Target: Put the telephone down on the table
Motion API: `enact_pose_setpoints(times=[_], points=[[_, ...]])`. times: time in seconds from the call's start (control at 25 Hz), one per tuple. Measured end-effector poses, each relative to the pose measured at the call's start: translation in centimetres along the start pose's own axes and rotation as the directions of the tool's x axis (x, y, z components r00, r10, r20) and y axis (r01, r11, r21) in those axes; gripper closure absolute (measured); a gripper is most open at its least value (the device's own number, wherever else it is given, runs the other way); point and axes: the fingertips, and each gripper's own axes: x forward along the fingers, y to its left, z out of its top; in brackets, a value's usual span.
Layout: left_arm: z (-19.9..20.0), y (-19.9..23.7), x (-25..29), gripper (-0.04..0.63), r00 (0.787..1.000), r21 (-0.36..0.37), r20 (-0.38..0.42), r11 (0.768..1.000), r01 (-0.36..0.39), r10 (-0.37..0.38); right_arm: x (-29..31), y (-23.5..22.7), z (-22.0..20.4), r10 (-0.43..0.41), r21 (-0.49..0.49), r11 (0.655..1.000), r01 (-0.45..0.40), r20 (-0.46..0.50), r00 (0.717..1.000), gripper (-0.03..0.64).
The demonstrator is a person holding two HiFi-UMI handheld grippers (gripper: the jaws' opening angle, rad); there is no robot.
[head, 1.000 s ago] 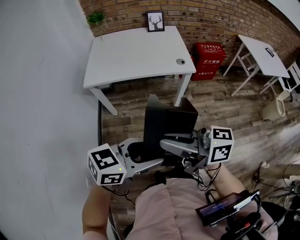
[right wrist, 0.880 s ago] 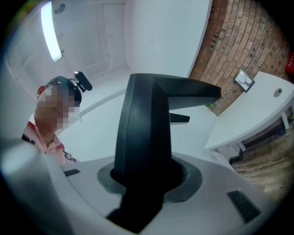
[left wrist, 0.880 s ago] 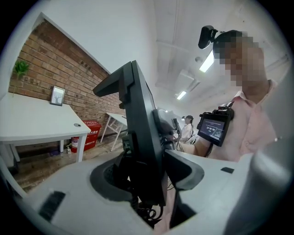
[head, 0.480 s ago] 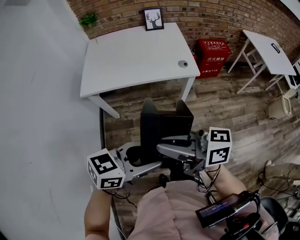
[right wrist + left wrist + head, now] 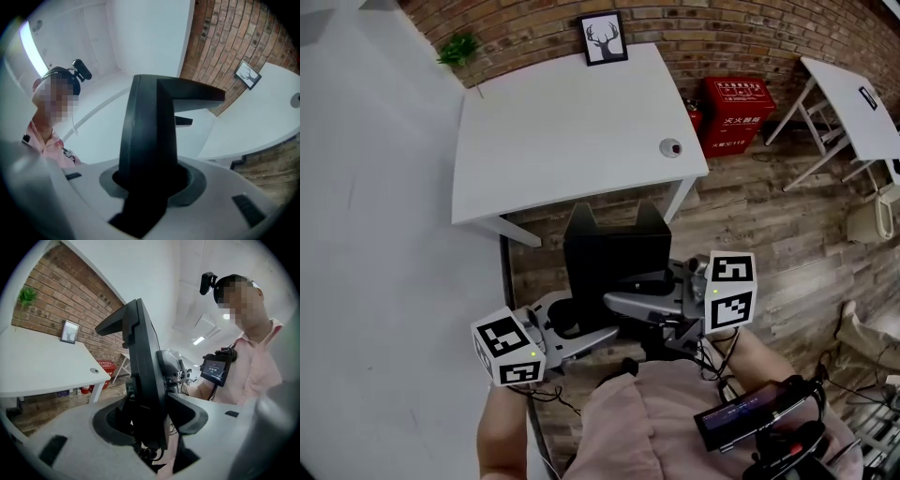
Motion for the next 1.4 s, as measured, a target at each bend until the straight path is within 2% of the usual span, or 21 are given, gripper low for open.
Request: enact_pose_setpoints(times=[0.4,0.8,1.4], points=[[4.5,4.6,2.8,0.371,0.999,-0.034,0.012,0.999,-0.035,0.035,-0.5,-4.3,5.4,0.036,0.005,0.999,-0.036,-0.05,0.998,0.456],[6.4,7.7,2.8,0.37,0.998,-0.05,0.031,0.997,-0.055,0.057,0.8,-7.0,7.6,0.043,0.008,0.999,-0.043,-0.076,0.996,0.456],[8.2,18.3,-1.1,0.37,0.999,-0.091,0.03,0.995,-0.027,0.03,8.3,-15.6,10.0,0.011,0.048,0.999,-0.006,-0.096,0.995,0.456]])
